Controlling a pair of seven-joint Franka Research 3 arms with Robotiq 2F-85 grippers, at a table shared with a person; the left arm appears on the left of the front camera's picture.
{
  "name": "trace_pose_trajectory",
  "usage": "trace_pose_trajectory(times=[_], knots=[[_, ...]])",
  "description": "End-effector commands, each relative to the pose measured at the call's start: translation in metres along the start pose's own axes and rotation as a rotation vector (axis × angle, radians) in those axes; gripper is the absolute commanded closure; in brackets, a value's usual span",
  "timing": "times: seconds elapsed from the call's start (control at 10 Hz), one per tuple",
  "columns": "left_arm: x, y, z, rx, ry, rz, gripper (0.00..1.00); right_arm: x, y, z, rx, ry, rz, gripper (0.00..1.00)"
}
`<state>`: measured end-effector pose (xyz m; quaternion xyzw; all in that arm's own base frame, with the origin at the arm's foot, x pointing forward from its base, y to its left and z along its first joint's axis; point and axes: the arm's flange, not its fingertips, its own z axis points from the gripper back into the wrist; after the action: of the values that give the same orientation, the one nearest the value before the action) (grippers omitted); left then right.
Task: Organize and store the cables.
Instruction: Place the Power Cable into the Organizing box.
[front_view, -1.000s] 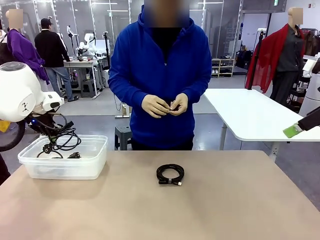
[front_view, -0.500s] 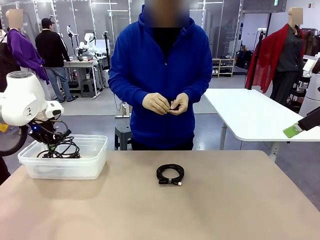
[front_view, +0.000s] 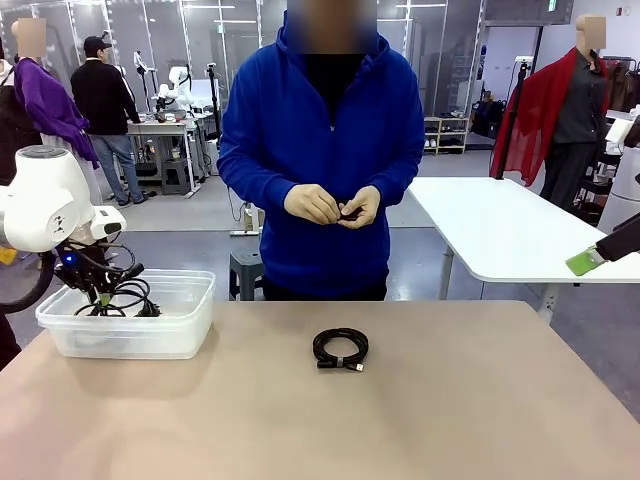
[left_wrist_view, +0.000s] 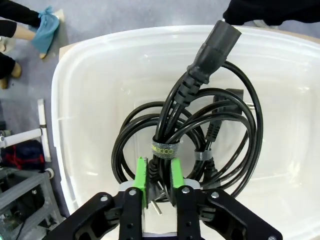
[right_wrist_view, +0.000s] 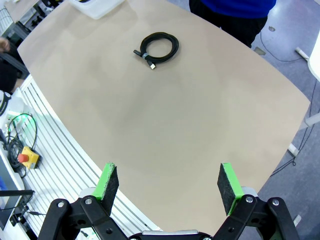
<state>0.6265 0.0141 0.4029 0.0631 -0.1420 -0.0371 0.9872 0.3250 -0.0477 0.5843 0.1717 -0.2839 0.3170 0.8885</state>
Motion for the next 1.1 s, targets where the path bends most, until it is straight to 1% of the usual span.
trace_pose_trajectory(times=[0.0,0.1,0.2,0.3,0.4,0.5,0.6,0.7,0.8,0.9,1.0], knots=[[0.003,0.001,0.015,0.004,-0.007,0.012,0.54,0.001,0.001,0.002,0.002,0.002,-0.013,0.00],[0.002,0.002,0.019,0.005,-0.012,0.010,0.50,0.001,0.001,0.002,0.002,0.002,-0.013,0.00],[-0.001,0.003,0.024,0.001,-0.020,0.013,0.40,0.001,0.001,0.002,0.002,0.002,-0.013,0.00],[-0.005,0.003,0.029,0.002,-0.026,0.004,0.36,0.001,0.001,0.002,0.002,0.002,-0.013,0.00],[-0.009,0.003,0.033,-0.012,-0.033,-0.012,0.26,0.001,0.001,0.002,0.002,0.002,-0.013,0.00],[-0.009,0.002,0.034,-0.014,-0.037,-0.012,0.22,0.001,0.001,0.002,0.002,0.002,-0.013,0.00],[-0.009,0.003,0.035,-0.014,-0.043,-0.014,0.11,0.001,0.001,0.002,0.002,0.002,-0.013,0.00],[-0.010,0.004,0.038,-0.017,-0.051,-0.019,0.07,0.001,0.001,0.002,0.002,0.002,-0.013,0.00],[-0.011,0.006,0.042,-0.020,-0.066,-0.015,0.00,0.001,0.001,0.002,0.002,0.002,-0.013,0.00],[-0.013,0.008,0.044,-0.052,-0.081,-0.037,0.00,0.001,0.001,0.002,0.002,0.002,-0.013,0.00],[-0.004,0.002,0.038,0.001,-0.049,-0.006,0.00,0.001,0.001,0.002,0.002,0.002,-0.013,0.00]])
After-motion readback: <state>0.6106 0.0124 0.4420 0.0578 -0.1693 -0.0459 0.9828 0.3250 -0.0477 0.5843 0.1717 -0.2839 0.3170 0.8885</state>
